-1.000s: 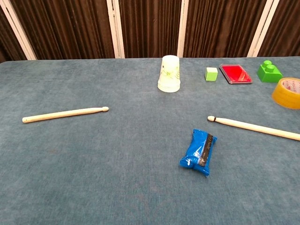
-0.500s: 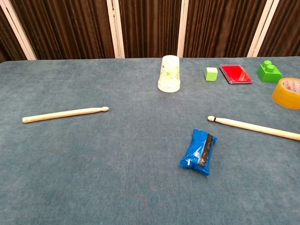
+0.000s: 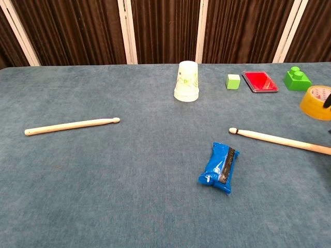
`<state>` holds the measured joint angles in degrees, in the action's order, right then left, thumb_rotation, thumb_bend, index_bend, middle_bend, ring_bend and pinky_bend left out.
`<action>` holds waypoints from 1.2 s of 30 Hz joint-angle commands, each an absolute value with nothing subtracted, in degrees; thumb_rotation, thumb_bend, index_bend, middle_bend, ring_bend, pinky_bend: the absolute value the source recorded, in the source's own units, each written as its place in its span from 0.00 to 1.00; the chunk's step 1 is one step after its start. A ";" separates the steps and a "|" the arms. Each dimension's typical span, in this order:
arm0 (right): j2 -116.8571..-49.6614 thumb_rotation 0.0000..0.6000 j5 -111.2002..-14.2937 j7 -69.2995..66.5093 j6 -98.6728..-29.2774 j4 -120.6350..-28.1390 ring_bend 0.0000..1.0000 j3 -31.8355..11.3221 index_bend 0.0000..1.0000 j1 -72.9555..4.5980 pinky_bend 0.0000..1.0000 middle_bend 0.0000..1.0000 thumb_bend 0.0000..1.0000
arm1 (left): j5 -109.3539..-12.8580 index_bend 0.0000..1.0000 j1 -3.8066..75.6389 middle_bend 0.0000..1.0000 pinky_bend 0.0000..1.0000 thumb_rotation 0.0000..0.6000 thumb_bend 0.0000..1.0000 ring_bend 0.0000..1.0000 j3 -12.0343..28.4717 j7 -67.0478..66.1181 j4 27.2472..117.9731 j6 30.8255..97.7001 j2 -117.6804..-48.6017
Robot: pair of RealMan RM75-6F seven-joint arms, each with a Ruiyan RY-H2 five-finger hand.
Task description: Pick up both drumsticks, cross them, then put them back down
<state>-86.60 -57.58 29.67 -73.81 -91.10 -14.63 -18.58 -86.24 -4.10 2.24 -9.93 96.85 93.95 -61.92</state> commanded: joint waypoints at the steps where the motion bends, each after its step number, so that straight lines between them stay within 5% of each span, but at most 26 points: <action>1: -88.96 1.00 -56.13 31.68 -73.54 -88.94 0.30 -14.28 0.38 -19.80 0.04 0.38 0.29 | -85.95 0.13 -4.08 0.01 0.00 1.00 0.40 0.00 2.34 -9.91 96.83 93.90 -61.93; 36: -100.75 1.00 -54.22 38.33 -74.66 -76.33 0.37 -13.27 0.50 -25.02 0.04 0.48 0.29 | -84.09 0.13 -3.56 0.01 0.00 1.00 0.40 0.00 2.52 -10.56 96.34 92.53 -62.17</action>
<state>-100.63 -54.23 38.31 -74.72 -76.43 -13.28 -24.96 -84.08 -3.57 2.54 -10.54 96.33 92.55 -62.15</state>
